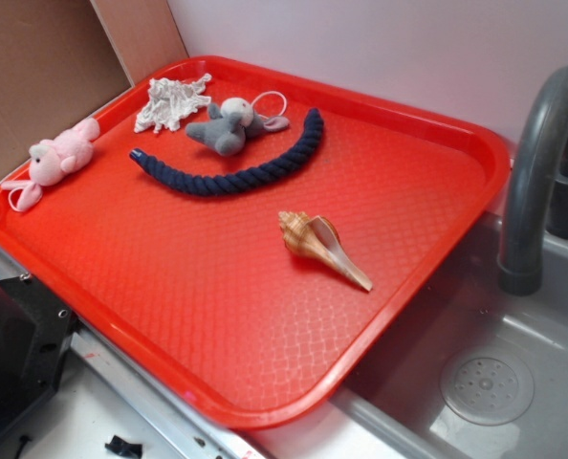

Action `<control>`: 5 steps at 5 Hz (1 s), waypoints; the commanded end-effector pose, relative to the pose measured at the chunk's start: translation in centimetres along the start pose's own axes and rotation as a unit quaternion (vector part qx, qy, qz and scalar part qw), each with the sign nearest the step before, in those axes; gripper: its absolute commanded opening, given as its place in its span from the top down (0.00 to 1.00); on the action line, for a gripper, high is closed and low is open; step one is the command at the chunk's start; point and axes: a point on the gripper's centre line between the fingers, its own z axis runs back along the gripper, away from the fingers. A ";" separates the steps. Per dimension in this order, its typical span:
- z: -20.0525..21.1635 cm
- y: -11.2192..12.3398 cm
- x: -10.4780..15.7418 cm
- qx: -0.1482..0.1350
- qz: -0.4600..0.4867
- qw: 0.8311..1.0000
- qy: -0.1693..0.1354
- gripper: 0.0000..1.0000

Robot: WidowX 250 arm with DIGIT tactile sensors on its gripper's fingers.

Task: Grab the white paper.

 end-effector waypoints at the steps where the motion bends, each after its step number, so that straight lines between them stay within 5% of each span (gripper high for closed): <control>1: 0.0 0.0 0.0 0.000 0.000 1.000 0.000 0.00; 2: -1.9 1.1 2.3 -0.004 0.078 0.996 -0.041 0.00; 3: -4.2 2.3 4.0 0.013 0.115 0.992 -0.047 0.00; 5: -9.1 7.2 9.2 0.024 0.202 0.973 -0.109 0.00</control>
